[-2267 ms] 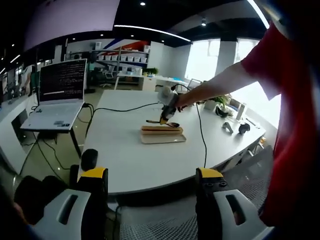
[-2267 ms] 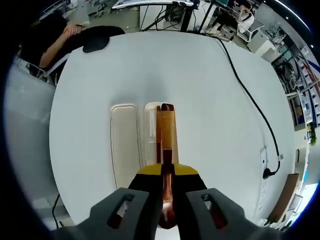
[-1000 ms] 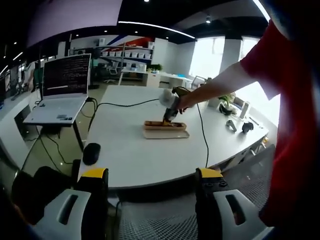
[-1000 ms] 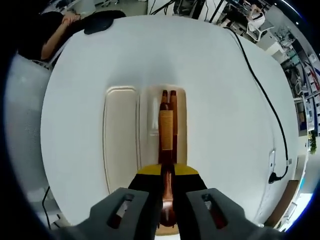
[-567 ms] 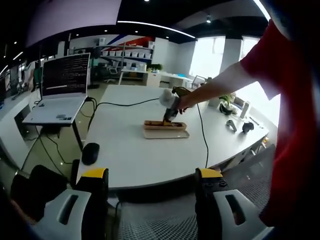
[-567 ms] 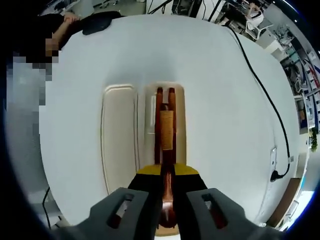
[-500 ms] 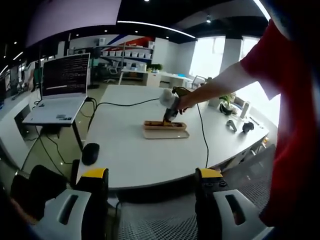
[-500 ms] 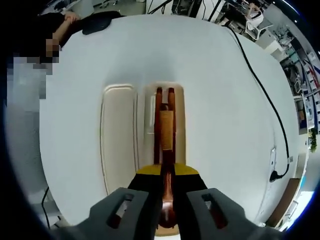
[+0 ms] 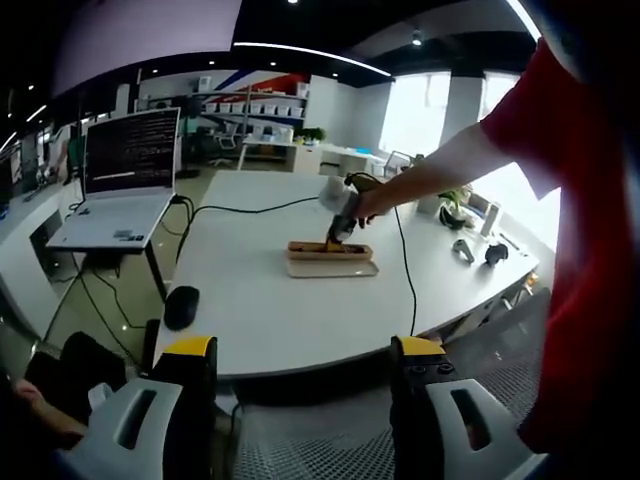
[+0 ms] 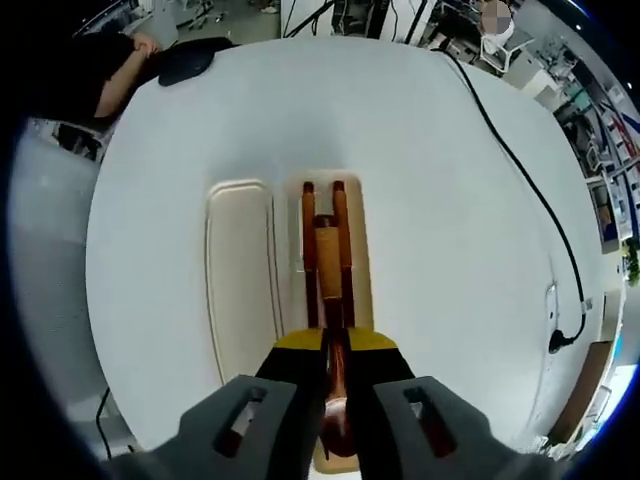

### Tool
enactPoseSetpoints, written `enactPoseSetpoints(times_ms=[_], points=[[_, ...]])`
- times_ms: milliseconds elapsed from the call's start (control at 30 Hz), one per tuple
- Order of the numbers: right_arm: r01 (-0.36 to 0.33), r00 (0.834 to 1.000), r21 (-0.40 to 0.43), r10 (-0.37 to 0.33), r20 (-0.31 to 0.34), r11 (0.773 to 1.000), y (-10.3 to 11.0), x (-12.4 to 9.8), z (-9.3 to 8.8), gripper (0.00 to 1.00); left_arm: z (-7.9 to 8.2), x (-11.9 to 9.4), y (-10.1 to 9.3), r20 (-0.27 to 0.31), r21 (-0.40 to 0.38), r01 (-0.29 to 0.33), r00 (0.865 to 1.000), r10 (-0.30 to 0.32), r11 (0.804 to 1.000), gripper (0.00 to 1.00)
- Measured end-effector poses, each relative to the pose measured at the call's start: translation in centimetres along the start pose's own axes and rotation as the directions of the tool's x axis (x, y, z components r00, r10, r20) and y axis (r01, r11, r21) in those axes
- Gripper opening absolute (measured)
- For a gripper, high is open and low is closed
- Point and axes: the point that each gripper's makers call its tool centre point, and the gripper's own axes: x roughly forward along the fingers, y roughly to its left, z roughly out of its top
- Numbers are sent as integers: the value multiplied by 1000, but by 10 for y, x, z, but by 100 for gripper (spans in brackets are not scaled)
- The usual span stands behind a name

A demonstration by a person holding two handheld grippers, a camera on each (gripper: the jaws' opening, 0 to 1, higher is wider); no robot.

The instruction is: Arrange the utensils inside the cutlery case until each visible utensil rests in its matching compartment.

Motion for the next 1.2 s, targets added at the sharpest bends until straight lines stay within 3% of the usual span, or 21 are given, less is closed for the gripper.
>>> enactPoseSetpoints(times_ms=[533, 1033, 1200], points=[[33, 999, 40, -34, 20, 999, -7, -24, -4, 9, 5, -4, 2, 29, -2, 15, 999, -15, 1000, 73], [79, 997, 34, -80, 24, 996, 3, -48, -13, 14, 9, -10, -4, 53, 8, 34, 998, -35, 999, 73], [95, 993, 61, -98, 59, 994, 2, -59, -9, 17, 14, -12, -3, 64, 11, 62, 996, -62, 998, 72]])
